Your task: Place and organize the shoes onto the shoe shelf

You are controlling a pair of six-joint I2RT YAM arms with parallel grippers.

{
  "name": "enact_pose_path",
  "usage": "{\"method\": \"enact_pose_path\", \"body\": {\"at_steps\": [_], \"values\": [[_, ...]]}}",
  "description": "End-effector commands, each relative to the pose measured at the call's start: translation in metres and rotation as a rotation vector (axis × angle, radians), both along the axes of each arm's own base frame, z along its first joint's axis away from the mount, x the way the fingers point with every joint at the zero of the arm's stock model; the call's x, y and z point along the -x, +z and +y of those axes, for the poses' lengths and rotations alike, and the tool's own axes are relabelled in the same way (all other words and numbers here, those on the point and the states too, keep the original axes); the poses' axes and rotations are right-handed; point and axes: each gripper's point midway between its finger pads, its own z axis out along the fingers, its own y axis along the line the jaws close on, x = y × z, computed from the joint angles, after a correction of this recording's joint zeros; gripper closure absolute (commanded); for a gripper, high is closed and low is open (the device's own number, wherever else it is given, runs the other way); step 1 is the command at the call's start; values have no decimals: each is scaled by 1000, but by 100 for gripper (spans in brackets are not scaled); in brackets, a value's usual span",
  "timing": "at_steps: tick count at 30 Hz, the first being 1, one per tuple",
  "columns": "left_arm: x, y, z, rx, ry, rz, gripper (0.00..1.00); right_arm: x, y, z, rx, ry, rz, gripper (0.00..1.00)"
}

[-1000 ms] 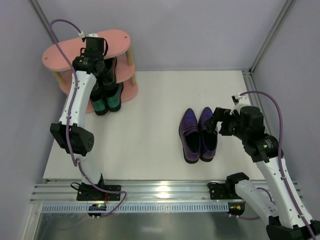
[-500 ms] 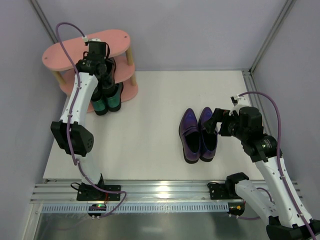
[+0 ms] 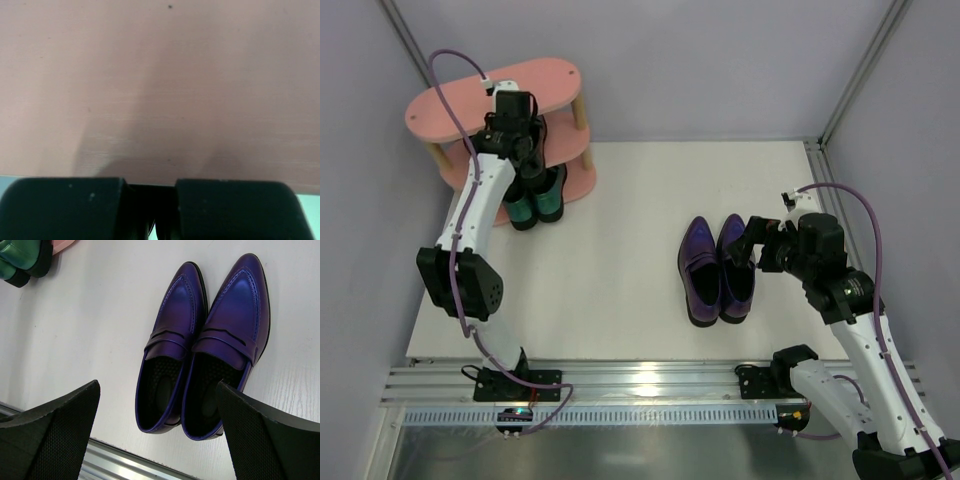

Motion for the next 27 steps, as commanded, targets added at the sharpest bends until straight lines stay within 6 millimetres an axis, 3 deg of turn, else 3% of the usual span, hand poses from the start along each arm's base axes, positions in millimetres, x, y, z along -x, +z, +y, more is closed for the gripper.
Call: {"method": "enact_pose_path", "body": {"at_steps": [1,3,5,13,19,21,23,24,27], "values": [[-6,103,38,-3,164,-383,99,-5,7,3,-6,14,-33,2],[-7,97,37,-3,162,-360,89,-5,7,4,-6,15,-31,3],[-8,92,36,6,163,-352,87,-5,7,4,-6,15,-31,3],[-13,101,28,72,140,-419,92,-5,6,3,-3,10,-31,3],[-15,97,25,95,141,-410,88,-5,6,2,-1,9,-33,3],[-13,96,22,116,130,-417,77,-5,5,2,0,8,-30,3],[-6,109,18,146,108,-448,66,-4,5,2,0,8,-30,2],[-3,113,16,157,97,-452,54,-4,6,2,-1,9,-31,3],[11,127,10,203,75,-472,35,-4,6,2,-3,9,-34,3]]}}
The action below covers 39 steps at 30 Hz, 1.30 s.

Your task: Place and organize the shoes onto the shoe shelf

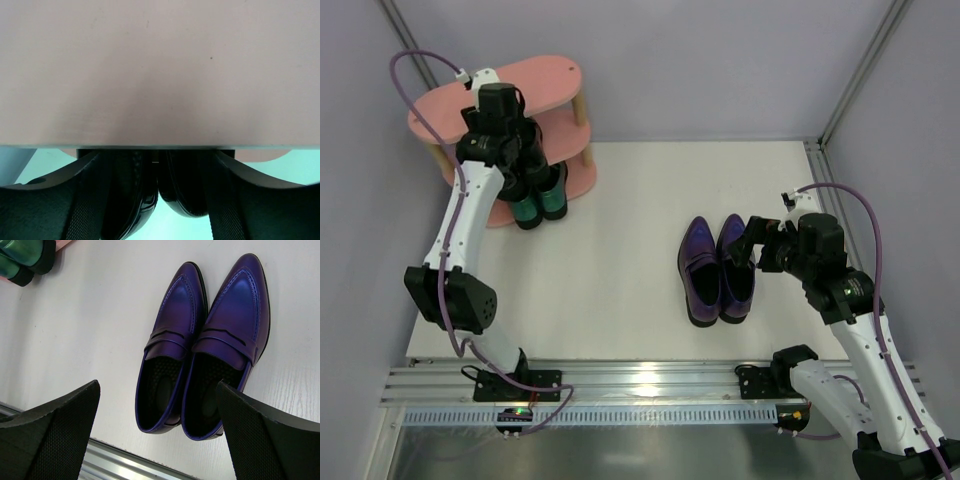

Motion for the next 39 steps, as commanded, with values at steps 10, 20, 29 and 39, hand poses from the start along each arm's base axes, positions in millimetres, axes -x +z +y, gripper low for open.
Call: {"method": "enact_pose_path", "body": {"at_steps": [10,20,29,39], "values": [[55,107,1,182,2,-324,26,-2,6,3,-6,12,-33,3],[122,61,23,235,149,-333,100,1,0,5,-15,28,-16,3],[146,11,53,235,302,-338,100,2,-5,7,-23,35,2,3],[120,-38,94,397,403,-412,100,2,-5,6,-13,33,8,3]]}}
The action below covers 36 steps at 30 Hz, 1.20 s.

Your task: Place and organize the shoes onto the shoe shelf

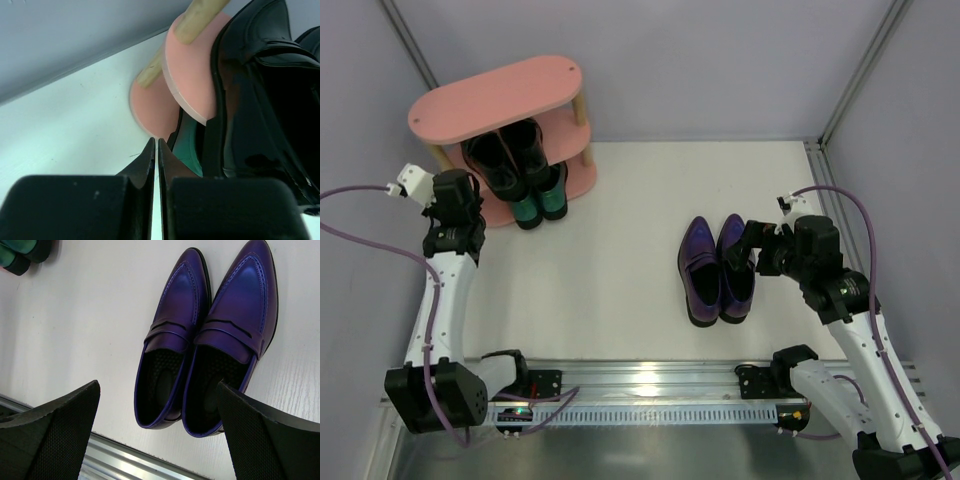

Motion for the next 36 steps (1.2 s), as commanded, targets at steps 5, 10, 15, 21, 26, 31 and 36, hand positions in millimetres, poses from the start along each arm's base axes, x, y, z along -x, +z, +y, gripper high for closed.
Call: {"method": "enact_pose_path", "body": {"at_steps": [5,10,15,21,26,31,36], "values": [[-38,12,7,97,0,-260,100,-4,8,1,2,3,-22,3],[-50,3,13,121,12,-306,100,-5,3,0,11,-1,-12,3],[-65,-7,21,168,15,-321,100,-7,2,1,13,1,-3,3],[-83,-16,22,193,8,-326,100,-9,-2,1,21,0,9,3],[-91,-23,22,221,18,-331,100,-10,-2,0,22,-5,14,3],[-102,-27,23,227,7,-321,100,-10,-4,1,22,-2,17,3],[-116,-22,19,249,-19,-350,100,-10,-5,0,25,-6,19,3]]}}
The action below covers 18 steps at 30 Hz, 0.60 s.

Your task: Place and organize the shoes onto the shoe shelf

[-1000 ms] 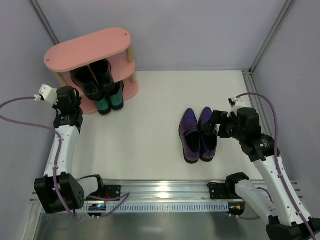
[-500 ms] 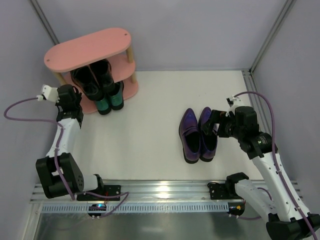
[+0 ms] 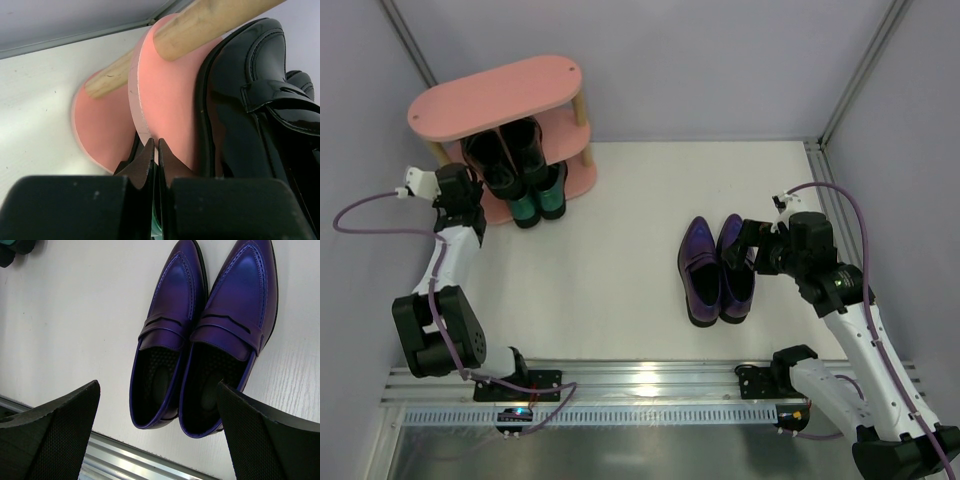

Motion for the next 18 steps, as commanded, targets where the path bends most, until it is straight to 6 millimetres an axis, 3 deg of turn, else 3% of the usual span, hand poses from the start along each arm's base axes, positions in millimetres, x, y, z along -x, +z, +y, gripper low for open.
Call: {"method": "enact_pose_path", "body": {"at_steps": [1,11,14,18], "values": [[-28,34,-3,13,-37,-135,100,-5,7,-1,10,-1,-34,3],[-42,35,-20,93,-110,-185,100,-3,7,-2,10,-5,-40,3],[-36,36,-23,95,-118,-191,100,-3,7,-1,8,-1,-40,3],[-17,53,-23,62,-109,-216,100,-3,7,0,0,1,-42,3]]}}
